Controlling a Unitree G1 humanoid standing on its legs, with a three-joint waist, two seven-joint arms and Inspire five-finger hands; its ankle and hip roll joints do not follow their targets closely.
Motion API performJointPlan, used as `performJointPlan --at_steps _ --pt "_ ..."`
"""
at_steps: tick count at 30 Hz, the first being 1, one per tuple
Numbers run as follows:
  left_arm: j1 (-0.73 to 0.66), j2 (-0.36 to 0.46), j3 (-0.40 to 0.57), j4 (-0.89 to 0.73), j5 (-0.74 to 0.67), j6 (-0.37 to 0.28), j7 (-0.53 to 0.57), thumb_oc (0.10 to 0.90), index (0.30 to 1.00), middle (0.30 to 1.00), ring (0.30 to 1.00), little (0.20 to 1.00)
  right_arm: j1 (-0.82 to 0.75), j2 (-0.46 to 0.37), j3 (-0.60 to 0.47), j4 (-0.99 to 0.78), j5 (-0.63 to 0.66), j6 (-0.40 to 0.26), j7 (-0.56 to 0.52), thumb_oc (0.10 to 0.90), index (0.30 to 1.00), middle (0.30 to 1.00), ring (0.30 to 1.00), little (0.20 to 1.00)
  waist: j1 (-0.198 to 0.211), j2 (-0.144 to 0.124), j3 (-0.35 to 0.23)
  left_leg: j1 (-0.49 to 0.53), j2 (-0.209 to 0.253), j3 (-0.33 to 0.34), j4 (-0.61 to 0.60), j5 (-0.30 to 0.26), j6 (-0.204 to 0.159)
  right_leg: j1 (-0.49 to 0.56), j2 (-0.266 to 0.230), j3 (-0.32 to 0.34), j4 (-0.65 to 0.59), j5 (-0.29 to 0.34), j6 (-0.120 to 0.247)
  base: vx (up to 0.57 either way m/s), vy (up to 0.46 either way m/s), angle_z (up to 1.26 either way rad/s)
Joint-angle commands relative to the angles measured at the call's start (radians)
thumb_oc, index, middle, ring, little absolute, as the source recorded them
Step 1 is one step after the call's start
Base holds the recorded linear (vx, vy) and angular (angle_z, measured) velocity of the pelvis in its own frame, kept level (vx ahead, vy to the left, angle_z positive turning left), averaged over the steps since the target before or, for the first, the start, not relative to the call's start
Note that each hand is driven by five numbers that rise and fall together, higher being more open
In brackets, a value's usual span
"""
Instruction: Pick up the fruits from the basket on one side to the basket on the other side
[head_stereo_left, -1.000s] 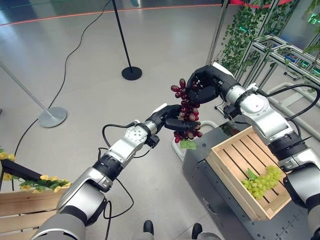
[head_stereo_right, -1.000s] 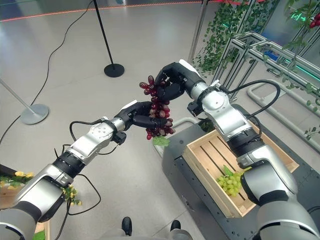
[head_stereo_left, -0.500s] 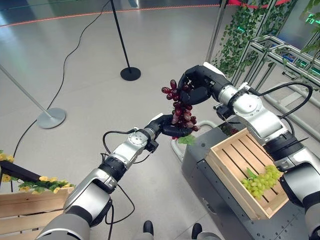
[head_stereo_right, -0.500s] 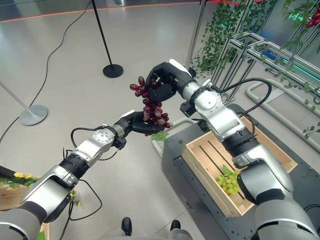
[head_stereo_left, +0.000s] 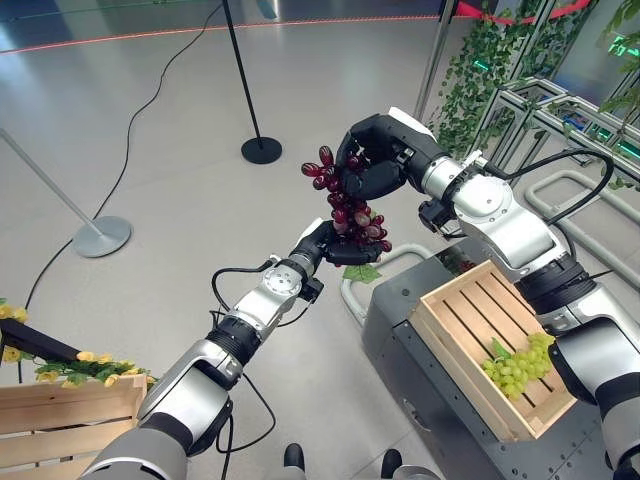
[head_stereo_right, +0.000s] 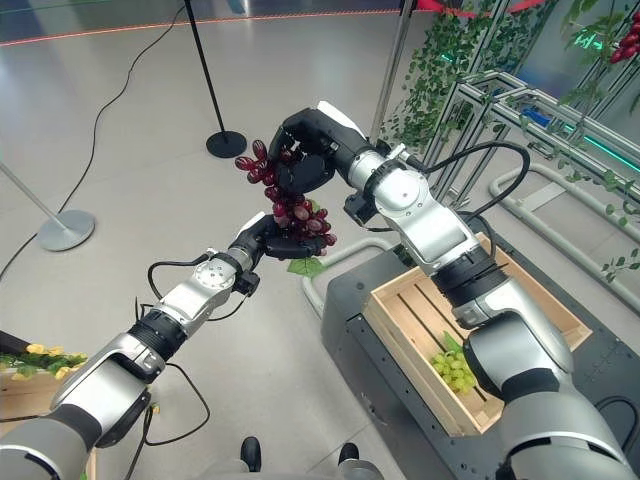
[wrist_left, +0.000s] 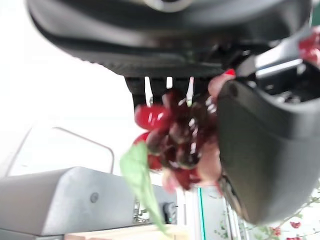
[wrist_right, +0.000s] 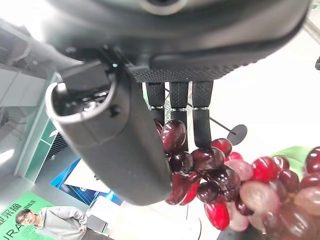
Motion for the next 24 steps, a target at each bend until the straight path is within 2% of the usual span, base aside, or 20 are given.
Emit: performJointPlan --at_steps 1,6,7,8,9,10,20,24 --pt "-0.057 -0.063 0.044 0.026 -0.011 -0.190 0.037 0.400 0.300 0.300 0.300 0.300 -0.158 0.061 -0.037 0.016 0.001 -0.064 -0.027 0.400 0.300 0.300 0.300 0.300 0.005 -0.008 -0.174 0.022 0.056 -0.015 0.001 -0.050 -0.065 -0.003 -0.018 0.051 0.000 0.008 -0.009 0.00 0.000 0.00" --pt "-0.046 -0.067 0.053 0.028 -0.020 -0.199 0.042 0.400 0.300 0.300 0.300 0.300 -0.159 0.060 -0.036 0.031 0.006 -0.047 -0.018 0.400 0.300 0.300 0.300 0.300 0.007 -0.010 -0.175 0.023 0.058 -0.015 0.001 -0.051 -0.066 -0.001 -0.019 0.048 0.000 0.008 -0.008 0.00 0.000 0.00" --pt "-0.045 -0.065 0.054 0.025 -0.018 -0.197 0.042 0.400 0.300 0.300 0.300 0.300 -0.158 0.059 -0.035 0.033 0.006 -0.041 -0.019 0.427 0.340 0.340 0.340 0.340 0.007 -0.010 -0.176 0.022 0.058 -0.016 0.001 -0.051 -0.065 -0.002 -0.019 0.049 0.000 0.008 -0.008 0.00 0.000 0.00" --pt "-0.045 -0.065 0.055 0.025 -0.017 -0.197 0.042 0.400 0.300 0.300 0.300 0.300 -0.157 0.058 -0.035 0.034 0.005 -0.039 -0.019 0.494 0.441 0.441 0.441 0.441 0.007 -0.010 -0.177 0.022 0.057 -0.016 0.001 -0.051 -0.065 -0.002 -0.019 0.048 0.000 0.008 -0.008 0.00 0.000 0.00" --pt "-0.043 -0.063 0.055 0.026 -0.019 -0.201 0.039 0.400 0.300 0.300 0.300 0.300 -0.158 0.056 -0.036 0.038 0.005 -0.031 -0.022 0.609 0.613 0.613 0.613 0.613 0.008 -0.010 -0.177 0.023 0.057 -0.017 0.001 -0.051 -0.065 -0.001 -0.020 0.048 0.000 0.008 -0.008 0.00 0.000 0.00" --pt "-0.043 -0.060 0.053 0.024 -0.022 -0.201 0.041 0.400 0.300 0.300 0.300 0.300 -0.157 0.053 -0.035 0.046 0.006 -0.032 -0.023 0.800 0.900 0.900 0.900 0.900 0.008 -0.010 -0.176 0.023 0.057 -0.018 0.001 -0.051 -0.066 -0.001 -0.020 0.047 0.000 0.009 -0.008 0.00 0.000 0.00" --pt "-0.037 -0.043 0.051 0.019 -0.039 -0.198 0.040 0.400 0.300 0.300 0.300 0.300 -0.151 0.028 -0.040 0.111 0.015 -0.015 -0.065 0.800 0.900 0.900 0.900 0.900 0.018 -0.009 -0.176 0.021 0.057 -0.027 0.001 -0.050 -0.065 0.002 -0.022 0.039 0.000 0.009 -0.007 0.00 0.000 0.00" --pt "-0.029 -0.036 0.054 0.020 -0.048 -0.201 0.035 0.400 0.300 0.300 0.300 0.300 -0.147 0.004 -0.040 0.151 0.011 0.030 -0.046 0.800 0.900 0.900 0.900 0.900 0.021 -0.010 -0.174 0.021 0.056 -0.030 0.001 -0.050 -0.065 0.006 -0.025 0.036 0.000 0.009 -0.006 0.00 0.002 0.06"
